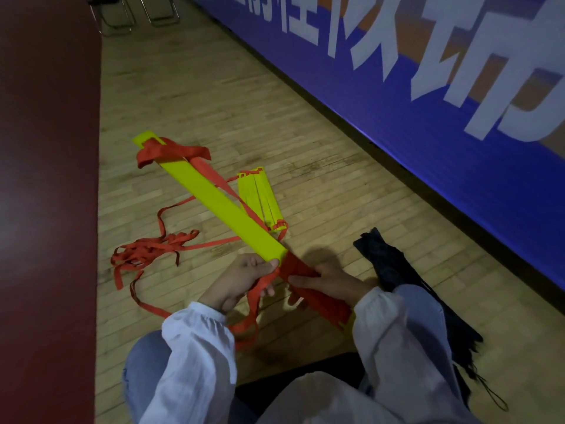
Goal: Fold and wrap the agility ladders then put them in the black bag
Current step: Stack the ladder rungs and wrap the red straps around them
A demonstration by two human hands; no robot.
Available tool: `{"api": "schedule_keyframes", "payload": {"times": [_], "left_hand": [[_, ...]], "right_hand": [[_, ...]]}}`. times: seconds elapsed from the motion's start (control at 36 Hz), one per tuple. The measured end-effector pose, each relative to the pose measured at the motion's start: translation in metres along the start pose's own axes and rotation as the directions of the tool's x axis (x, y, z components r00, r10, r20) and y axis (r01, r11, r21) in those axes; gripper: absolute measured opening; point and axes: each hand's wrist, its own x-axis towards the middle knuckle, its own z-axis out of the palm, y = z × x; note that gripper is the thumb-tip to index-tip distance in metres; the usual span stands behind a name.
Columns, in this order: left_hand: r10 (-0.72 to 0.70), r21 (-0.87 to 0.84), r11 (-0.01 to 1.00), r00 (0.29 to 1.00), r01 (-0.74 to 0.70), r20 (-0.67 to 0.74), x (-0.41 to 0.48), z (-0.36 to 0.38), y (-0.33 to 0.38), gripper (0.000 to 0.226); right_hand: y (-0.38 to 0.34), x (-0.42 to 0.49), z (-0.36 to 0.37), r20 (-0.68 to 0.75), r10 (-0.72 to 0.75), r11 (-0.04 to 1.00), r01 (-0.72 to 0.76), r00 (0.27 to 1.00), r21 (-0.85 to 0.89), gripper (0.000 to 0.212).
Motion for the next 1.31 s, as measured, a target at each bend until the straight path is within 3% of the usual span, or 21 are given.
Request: {"api": "schedule_keyframes", "payload": {"times": [0.11,0.19,0.31,0.47,0.61,0.72,0.83,0.94,1.03,1.11,1.17,1.31], "left_hand": [[-0.032,-0.019,0.999,0.999,0.032,0.026,-0.002,0.001,0.005,0.016],[-0.097,-0.036,0.994,0.994,0.099,0.057,-0.002,-0.003,0.008,0.025],[-0.157,-0.026,0.987,0.985,0.159,0.065,-0.001,-0.006,0.013,0.042],[-0.225,-0.163,0.961,0.974,0.222,-0.003,0.007,-0.006,0.01,0.053],[-0.226,-0.285,0.938,0.971,0.195,-0.079,0.008,0.001,0.007,0.035],[-0.211,-0.249,0.954,0.965,0.168,-0.159,0.011,0.009,0.004,0.038],[-0.224,-0.23,0.959,0.941,0.166,-0.253,0.017,0.013,0.005,0.049],[-0.211,-0.183,0.97,0.927,0.159,-0.31,0.019,0.012,0.007,0.052],[-0.199,-0.172,0.974,0.925,0.149,-0.324,0.017,0.013,0.009,0.036],[-0.183,-0.151,0.978,0.929,0.141,-0.321,0.014,0.014,0.01,0.028],[-0.172,-0.137,0.981,0.936,0.135,-0.307,0.011,0.016,0.01,0.023],[-0.116,-0.076,0.992,0.957,0.099,-0.267,0.006,0.019,0.006,0.019]], "right_hand": [[0.001,-0.001,0.004,0.014,-0.027,1.0,0.027,1.0,0.015,0.011],[0.0,0.001,0.005,-0.004,-0.049,0.998,0.049,0.999,0.029,0.022],[0.001,0.005,0.004,-0.068,-0.095,0.995,0.095,0.993,-0.005,0.011],[0.006,0.011,0.007,-0.182,-0.151,0.983,0.128,0.972,-0.133,0.019],[0.007,0.011,0.01,-0.242,-0.168,0.972,0.12,0.956,-0.2,0.015],[0.012,0.016,0.013,-0.307,-0.186,0.948,0.088,0.933,-0.306,0.031],[0.009,0.018,0.019,-0.359,-0.208,0.912,0.047,0.91,-0.408,0.026],[0.005,0.016,0.026,-0.383,-0.229,0.861,0.002,0.895,-0.509,0.039],[0.006,0.015,0.024,-0.334,-0.197,0.888,0.023,0.922,-0.459,0.039],[0.002,0.008,0.024,-0.251,-0.103,0.976,0.049,0.962,-0.213,0.048],[-0.002,0.005,0.024,-0.206,-0.005,0.997,-0.01,0.979,-0.072,0.058],[-0.003,0.002,0.021,-0.106,0.129,0.991,-0.131,0.986,-0.016,0.07]]}}
